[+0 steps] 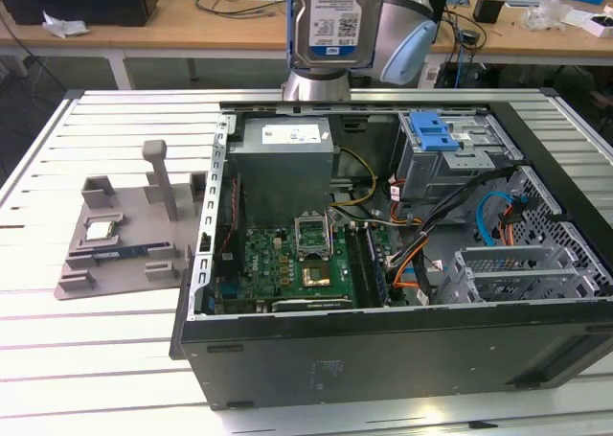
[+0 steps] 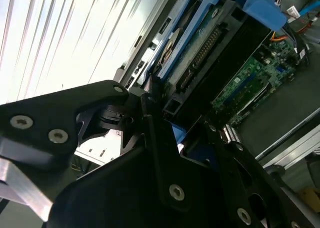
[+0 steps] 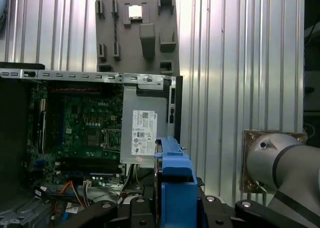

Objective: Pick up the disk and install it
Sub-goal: 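Pick up the disk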

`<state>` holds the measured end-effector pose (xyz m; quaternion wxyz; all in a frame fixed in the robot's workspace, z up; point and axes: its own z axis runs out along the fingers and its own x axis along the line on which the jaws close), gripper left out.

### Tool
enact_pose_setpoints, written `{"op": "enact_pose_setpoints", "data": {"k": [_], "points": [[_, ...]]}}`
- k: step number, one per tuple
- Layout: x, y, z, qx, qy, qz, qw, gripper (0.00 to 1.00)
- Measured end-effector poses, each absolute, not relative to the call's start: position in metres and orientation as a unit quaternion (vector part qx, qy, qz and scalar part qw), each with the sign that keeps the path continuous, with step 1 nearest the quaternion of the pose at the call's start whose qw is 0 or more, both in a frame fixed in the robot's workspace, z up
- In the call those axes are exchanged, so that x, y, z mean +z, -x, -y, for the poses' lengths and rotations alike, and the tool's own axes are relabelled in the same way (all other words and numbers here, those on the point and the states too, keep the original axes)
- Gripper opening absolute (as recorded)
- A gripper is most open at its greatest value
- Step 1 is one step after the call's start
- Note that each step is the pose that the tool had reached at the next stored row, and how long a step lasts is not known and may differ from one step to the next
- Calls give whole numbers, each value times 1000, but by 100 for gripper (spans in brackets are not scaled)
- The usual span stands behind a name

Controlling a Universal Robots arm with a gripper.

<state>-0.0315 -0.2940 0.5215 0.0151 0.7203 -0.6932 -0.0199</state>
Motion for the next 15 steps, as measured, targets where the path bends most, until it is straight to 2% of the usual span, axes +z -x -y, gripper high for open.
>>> {"op": "enact_pose_setpoints", "data": {"k": [8,15], "points": [[521,0,294,-20,-720,693,15,37],[521,-5,306,-20,-720,693,15,37]]}}
